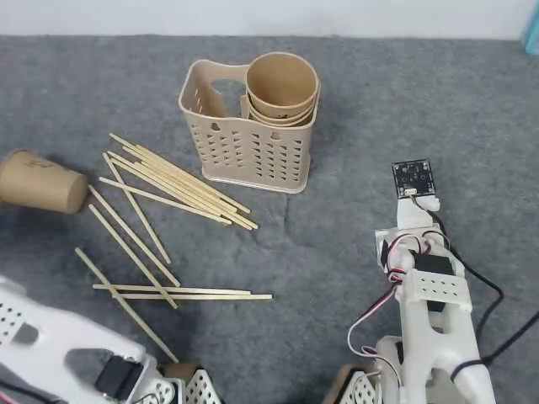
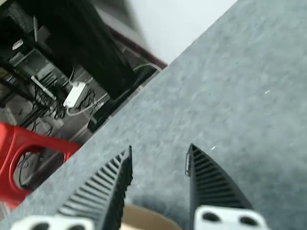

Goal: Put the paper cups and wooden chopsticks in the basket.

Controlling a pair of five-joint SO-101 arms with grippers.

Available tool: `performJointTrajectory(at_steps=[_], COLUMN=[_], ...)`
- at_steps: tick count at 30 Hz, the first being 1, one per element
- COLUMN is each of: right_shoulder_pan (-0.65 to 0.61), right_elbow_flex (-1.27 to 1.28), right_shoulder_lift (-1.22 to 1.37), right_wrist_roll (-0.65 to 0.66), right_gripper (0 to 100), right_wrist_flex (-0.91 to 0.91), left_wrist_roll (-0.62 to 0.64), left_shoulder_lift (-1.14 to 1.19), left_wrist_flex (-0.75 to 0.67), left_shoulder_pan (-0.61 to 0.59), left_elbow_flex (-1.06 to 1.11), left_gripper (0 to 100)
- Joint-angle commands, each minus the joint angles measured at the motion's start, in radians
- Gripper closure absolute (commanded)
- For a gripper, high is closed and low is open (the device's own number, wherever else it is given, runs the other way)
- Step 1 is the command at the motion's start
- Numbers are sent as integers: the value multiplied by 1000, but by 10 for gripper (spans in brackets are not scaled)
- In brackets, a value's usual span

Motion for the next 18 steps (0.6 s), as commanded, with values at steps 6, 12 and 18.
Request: performJointTrajectory(at_steps=[6, 12, 18], right_shoulder_pan=[-8, -8, -8], right_elbow_flex=[3, 3, 3], right_shoulder_lift=[-35, -35, -35], right_wrist_roll=[14, 14, 14], right_gripper=[908, 908, 908], right_wrist_flex=[-8, -8, -8], left_wrist_roll=[-43, -15, 252], left_shoulder_lift=[15, -8, -9], left_wrist_flex=[112, 302, 365], left_shoulder_pan=[-98, -158, -235], left_elbow_flex=[-4, -71, -275], left_gripper=[823, 823, 823])
